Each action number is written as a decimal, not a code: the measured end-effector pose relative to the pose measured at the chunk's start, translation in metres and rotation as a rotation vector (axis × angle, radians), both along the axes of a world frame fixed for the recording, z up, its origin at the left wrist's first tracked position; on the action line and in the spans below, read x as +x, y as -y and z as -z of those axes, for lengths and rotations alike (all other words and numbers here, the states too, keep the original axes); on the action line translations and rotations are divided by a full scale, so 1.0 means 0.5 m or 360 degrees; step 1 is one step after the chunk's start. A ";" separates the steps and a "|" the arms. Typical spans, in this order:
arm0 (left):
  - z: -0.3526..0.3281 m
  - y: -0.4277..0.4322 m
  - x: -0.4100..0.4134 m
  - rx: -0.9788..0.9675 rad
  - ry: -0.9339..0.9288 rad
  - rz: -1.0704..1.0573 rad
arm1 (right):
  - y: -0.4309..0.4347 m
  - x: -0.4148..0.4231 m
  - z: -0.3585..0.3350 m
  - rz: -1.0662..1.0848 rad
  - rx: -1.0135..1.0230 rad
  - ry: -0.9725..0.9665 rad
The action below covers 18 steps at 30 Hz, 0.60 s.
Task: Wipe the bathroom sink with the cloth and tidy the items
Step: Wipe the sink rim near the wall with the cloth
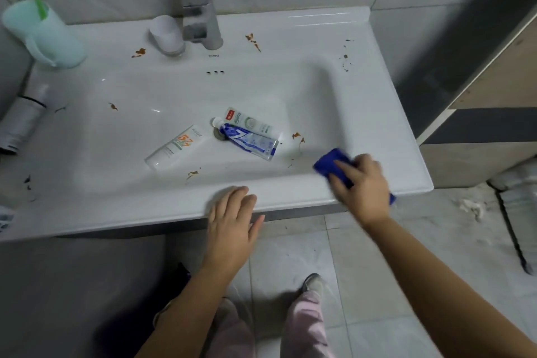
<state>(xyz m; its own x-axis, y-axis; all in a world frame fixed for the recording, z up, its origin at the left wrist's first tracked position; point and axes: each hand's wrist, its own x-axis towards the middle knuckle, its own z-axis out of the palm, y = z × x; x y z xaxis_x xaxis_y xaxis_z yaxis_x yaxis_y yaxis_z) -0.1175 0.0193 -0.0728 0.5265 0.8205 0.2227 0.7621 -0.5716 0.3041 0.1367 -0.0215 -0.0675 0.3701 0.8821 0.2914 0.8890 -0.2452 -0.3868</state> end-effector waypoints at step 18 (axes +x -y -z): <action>-0.006 0.024 0.274 -0.0191 0.0131 -0.0026 | -0.010 0.246 -0.020 0.0071 -0.0159 -0.0024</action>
<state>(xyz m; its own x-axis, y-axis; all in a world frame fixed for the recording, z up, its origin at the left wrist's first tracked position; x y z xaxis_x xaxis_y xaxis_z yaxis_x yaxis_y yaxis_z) 0.0195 0.0074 -0.0701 0.4966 0.8522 0.1644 0.7408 -0.5149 0.4315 0.2599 -0.0164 -0.0573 0.4131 0.8891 0.1972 0.8708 -0.3222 -0.3715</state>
